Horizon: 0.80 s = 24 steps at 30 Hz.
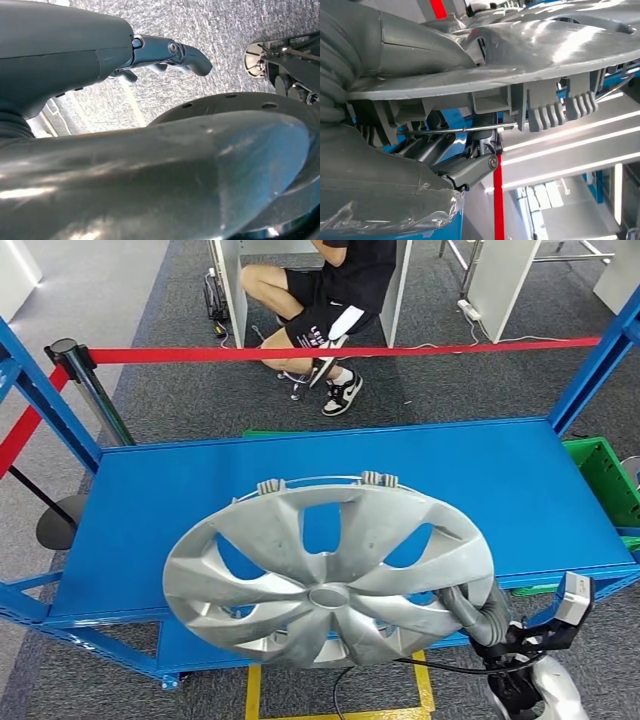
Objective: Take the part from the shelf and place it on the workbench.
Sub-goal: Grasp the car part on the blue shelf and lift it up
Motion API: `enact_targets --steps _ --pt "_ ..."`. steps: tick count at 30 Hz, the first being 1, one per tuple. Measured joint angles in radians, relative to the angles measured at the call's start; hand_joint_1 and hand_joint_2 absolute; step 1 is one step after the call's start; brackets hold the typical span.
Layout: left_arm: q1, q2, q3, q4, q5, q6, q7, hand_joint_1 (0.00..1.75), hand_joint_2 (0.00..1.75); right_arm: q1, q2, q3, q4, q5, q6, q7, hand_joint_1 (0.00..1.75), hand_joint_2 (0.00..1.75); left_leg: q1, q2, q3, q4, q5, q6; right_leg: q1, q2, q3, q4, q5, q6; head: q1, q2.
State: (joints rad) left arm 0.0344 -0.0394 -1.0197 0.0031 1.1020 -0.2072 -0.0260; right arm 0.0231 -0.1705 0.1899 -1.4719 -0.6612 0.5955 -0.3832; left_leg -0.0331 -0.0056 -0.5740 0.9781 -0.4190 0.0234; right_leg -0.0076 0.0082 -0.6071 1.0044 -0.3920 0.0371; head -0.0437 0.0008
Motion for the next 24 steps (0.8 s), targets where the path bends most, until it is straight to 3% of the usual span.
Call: enact_targets --steps 3,5,6,9,10,11,12,15,16,19,21,24 --pt "-0.003 0.005 -0.004 0.000 -0.006 -0.003 0.003 0.00 0.00 0.007 0.012 -0.014 0.006 0.004 0.000 0.000 1.75 1.75 -0.004 0.000 0.001 -0.002 0.005 0.010 -0.004 0.000 0.001 -0.002 0.003 0.010 0.000 0.000" --pt "-0.007 0.008 -0.009 0.000 -0.014 -0.004 0.007 0.00 0.00 0.013 0.016 -0.022 0.006 0.011 0.000 -0.003 1.75 1.75 0.001 0.001 0.003 -0.009 0.016 0.018 -0.004 0.000 -0.008 0.017 -0.016 0.016 0.001 0.000" --pt "-0.008 0.009 -0.013 0.000 -0.021 -0.005 0.010 0.00 0.00 0.014 0.018 -0.025 0.007 0.013 -0.001 -0.004 1.75 1.75 0.004 0.002 0.003 -0.013 0.021 0.020 -0.003 -0.001 -0.022 0.051 -0.043 0.018 0.003 0.000" --pt "-0.015 0.022 -0.035 -0.002 -0.062 -0.010 0.030 0.00 0.00 0.007 0.032 -0.030 0.017 0.033 0.000 -0.005 1.75 1.75 0.005 0.003 -0.003 -0.013 0.025 0.021 -0.003 -0.001 -0.089 0.237 -0.151 0.021 0.005 0.000" --pt "-0.019 0.032 -0.047 -0.006 -0.080 -0.013 0.042 0.00 0.00 -0.003 0.042 -0.028 0.027 0.047 -0.001 -0.007 1.75 1.75 0.005 0.003 -0.006 -0.012 0.027 0.020 -0.004 -0.001 -0.100 0.277 -0.164 0.021 0.004 0.000" --pt "-0.023 0.043 -0.060 -0.012 -0.096 -0.015 0.054 0.00 0.00 -0.018 0.053 -0.023 0.041 0.062 -0.003 -0.009 1.75 1.75 0.006 0.003 -0.009 -0.012 0.029 0.017 -0.004 -0.002 -0.094 0.279 -0.158 0.021 0.005 0.000" --pt "-0.028 0.054 -0.072 -0.020 -0.108 -0.018 0.064 0.00 0.00 -0.035 0.064 -0.017 0.058 0.076 -0.006 -0.012 1.75 1.75 0.007 0.003 -0.013 -0.010 0.032 0.013 -0.005 -0.002 -0.067 0.242 -0.136 0.021 0.004 0.000" --pt "-0.042 0.083 -0.098 -0.036 -0.119 -0.023 0.077 0.00 0.00 -0.078 0.093 -0.001 0.096 0.096 -0.015 -0.022 1.75 1.75 0.009 0.001 -0.025 -0.002 0.040 -0.001 -0.004 0.001 0.049 0.058 -0.077 0.016 0.004 0.000" --pt "-0.045 0.090 -0.103 -0.039 -0.120 -0.023 0.078 0.00 0.00 -0.088 0.101 0.003 0.104 0.098 -0.016 -0.025 1.75 1.75 0.009 -0.001 -0.029 0.002 0.043 -0.006 -0.003 0.004 0.064 0.031 -0.073 0.010 0.004 0.000" --pt "-0.045 0.104 -0.117 -0.047 -0.120 -0.022 0.079 0.00 0.00 -0.102 0.114 0.011 0.121 0.099 -0.017 -0.031 1.75 1.75 0.011 -0.007 -0.041 0.009 0.053 -0.023 -0.001 0.007 0.051 0.028 -0.065 -0.015 0.003 0.000" --pt "-0.045 0.107 -0.123 -0.052 -0.122 -0.021 0.080 0.00 0.00 -0.107 0.119 0.012 0.127 0.099 -0.017 -0.033 1.75 1.75 0.014 -0.008 -0.062 0.046 0.012 -0.037 -0.003 0.003 0.034 0.027 -0.051 -0.031 0.001 0.000" --pt "-0.048 0.108 -0.133 -0.060 -0.128 -0.021 0.083 0.00 0.00 -0.114 0.127 0.016 0.137 0.105 -0.019 -0.038 1.75 1.75 0.024 -0.007 -0.127 0.228 -0.118 -0.057 -0.003 0.000 -0.001 0.027 -0.024 -0.040 -0.002 0.000"
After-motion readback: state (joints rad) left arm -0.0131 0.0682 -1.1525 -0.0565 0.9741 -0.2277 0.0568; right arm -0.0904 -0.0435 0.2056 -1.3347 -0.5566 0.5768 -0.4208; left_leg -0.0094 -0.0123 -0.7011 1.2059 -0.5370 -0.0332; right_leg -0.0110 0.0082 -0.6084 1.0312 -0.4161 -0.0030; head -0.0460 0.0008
